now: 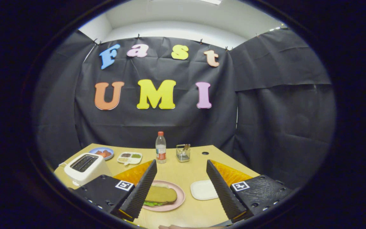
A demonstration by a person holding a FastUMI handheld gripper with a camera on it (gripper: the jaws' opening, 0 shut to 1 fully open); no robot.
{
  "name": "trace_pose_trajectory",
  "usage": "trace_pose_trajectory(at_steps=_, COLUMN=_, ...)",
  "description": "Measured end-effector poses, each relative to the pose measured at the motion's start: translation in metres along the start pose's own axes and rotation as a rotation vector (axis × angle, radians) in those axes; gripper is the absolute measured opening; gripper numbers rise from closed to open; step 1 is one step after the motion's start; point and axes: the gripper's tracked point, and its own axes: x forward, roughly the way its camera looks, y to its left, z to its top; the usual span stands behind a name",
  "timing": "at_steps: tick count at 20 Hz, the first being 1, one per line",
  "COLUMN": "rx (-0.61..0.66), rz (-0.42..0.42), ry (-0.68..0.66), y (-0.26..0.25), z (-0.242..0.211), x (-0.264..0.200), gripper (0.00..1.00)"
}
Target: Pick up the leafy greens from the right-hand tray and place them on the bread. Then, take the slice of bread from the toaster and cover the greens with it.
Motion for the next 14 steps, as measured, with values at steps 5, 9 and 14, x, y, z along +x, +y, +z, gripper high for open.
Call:
trace_pose_trajectory(at_steps=5, rx=-0.019, rz=0.043, ry=-0.072, y=-0.001, z=0.037, x=-0.049, gripper=0.96)
trace_pose_trajectory(at_steps=9, rx=-0.007, rz=0.078, ry=-0.121, y=-0.003, z=0.054, x=-0.077, gripper=0.96)
trace_pose_trajectory(at_steps=14, rx=-0.005, rz=0.079, ry=-0.161, y=-0.007, z=0.067, x=-0.096, gripper=0.96)
